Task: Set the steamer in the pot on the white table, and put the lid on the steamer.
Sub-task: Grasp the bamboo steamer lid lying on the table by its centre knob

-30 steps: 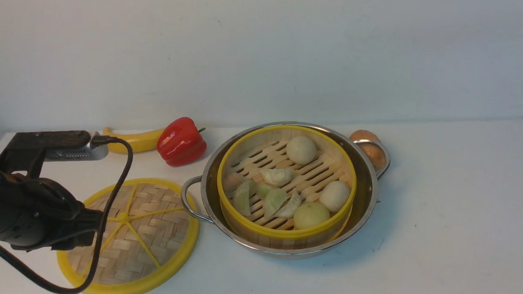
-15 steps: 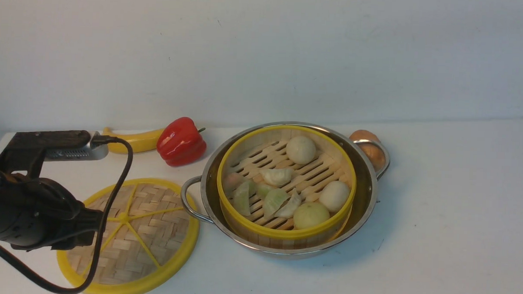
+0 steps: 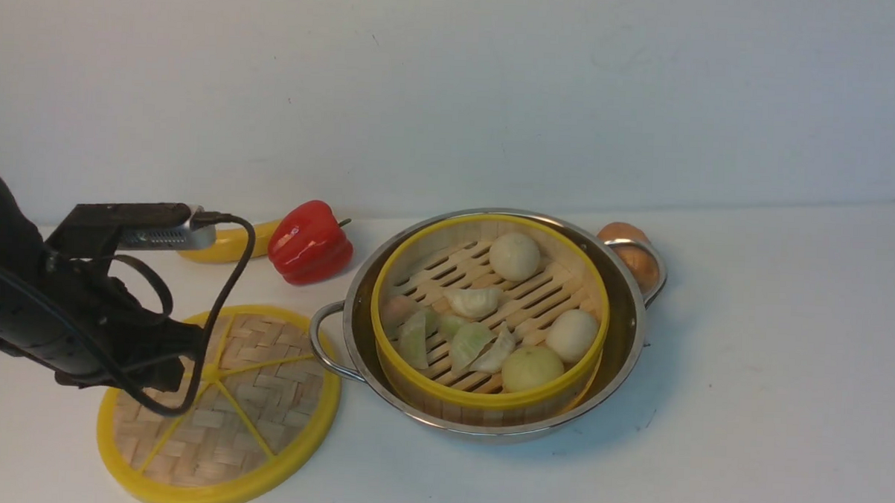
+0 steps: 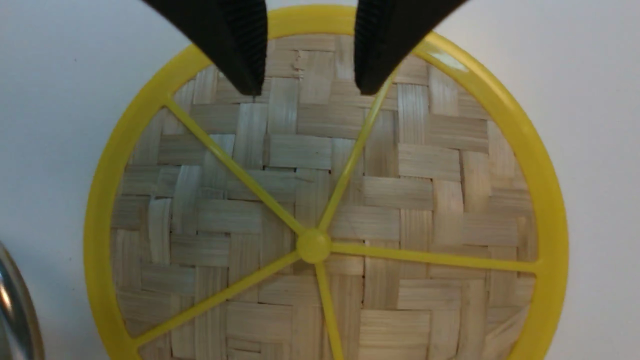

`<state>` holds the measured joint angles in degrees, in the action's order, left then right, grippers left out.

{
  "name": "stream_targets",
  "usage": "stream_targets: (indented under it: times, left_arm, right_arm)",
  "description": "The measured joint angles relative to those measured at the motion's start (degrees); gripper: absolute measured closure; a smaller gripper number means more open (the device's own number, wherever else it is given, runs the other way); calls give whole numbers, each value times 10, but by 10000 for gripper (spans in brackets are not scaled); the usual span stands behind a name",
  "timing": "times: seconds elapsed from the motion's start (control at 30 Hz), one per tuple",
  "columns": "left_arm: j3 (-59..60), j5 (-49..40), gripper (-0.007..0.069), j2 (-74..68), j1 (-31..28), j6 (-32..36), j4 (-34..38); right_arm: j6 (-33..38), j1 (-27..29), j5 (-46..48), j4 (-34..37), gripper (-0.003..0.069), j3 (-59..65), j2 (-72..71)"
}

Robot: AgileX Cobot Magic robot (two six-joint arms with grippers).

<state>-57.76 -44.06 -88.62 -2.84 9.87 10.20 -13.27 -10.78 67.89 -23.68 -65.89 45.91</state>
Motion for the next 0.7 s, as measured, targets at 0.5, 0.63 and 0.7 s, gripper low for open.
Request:
stream_targets:
  times: [0.5, 0.63, 0.7]
  left_arm:
    - [-125, -31, 384, -37, 0, 0, -7]
    - [-131, -73, 384, -73, 0, -4, -7]
    - [-131, -74, 384, -89, 0, -4, -7]
  right_arm:
    - [-4, 0, 28, 116, 652, 78, -178]
    - [1, 0, 27, 141, 652, 93, -199]
    - [8, 0, 28, 154, 652, 102, -202]
